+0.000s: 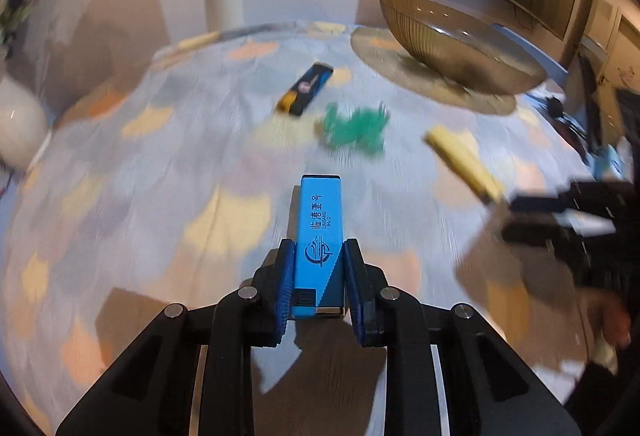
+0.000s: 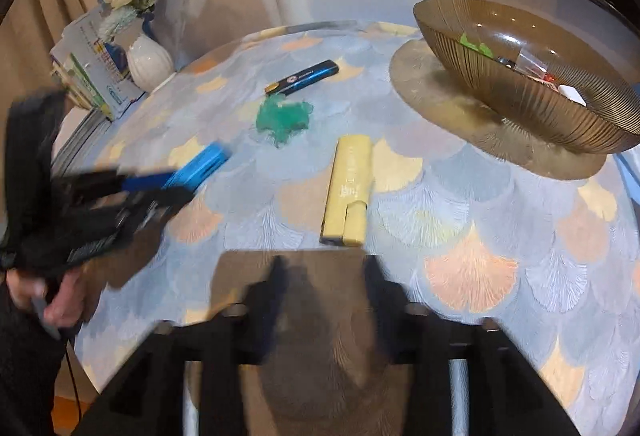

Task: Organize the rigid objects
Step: 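Grasp the blue box with the left tool while the right tool grasps the yellow stick, then lift the blue box with the left tool while the right tool lifts the yellow stick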

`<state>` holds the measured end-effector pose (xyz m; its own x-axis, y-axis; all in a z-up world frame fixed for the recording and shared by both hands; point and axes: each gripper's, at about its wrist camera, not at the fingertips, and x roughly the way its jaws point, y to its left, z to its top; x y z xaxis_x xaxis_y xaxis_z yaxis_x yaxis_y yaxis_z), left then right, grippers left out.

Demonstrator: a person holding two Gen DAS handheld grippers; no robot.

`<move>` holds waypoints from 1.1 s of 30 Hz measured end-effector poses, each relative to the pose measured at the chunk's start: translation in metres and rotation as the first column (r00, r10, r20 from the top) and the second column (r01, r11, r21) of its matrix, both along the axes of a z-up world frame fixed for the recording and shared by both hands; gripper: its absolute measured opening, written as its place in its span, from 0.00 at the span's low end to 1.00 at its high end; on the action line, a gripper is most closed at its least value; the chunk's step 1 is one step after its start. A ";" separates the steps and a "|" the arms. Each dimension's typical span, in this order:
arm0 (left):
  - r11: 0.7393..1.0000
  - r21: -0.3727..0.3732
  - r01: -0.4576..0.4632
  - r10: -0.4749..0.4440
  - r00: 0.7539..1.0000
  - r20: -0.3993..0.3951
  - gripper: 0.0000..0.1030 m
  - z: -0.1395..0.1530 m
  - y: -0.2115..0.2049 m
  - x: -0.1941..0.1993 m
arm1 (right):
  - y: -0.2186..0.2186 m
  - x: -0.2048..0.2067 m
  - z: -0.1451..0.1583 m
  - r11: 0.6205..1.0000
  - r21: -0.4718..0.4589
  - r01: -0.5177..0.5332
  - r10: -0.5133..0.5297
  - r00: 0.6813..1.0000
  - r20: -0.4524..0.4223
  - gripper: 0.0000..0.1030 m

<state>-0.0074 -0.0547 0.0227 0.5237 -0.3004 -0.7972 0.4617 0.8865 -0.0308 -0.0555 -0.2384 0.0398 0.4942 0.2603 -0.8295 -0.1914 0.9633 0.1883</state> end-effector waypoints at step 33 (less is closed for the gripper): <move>0.993 -0.041 -0.110 0.113 0.989 0.094 0.20 0.000 0.012 -0.018 | 0.040 0.002 0.008 0.994 -0.104 -0.033 0.048 0.988 0.146 0.09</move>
<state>-0.0252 -0.0429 0.0232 0.6291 -0.2630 -0.7315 0.3623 0.9318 -0.0234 -0.0537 -0.1988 0.0475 0.6042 0.2017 -0.7709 -0.2494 0.9667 0.0575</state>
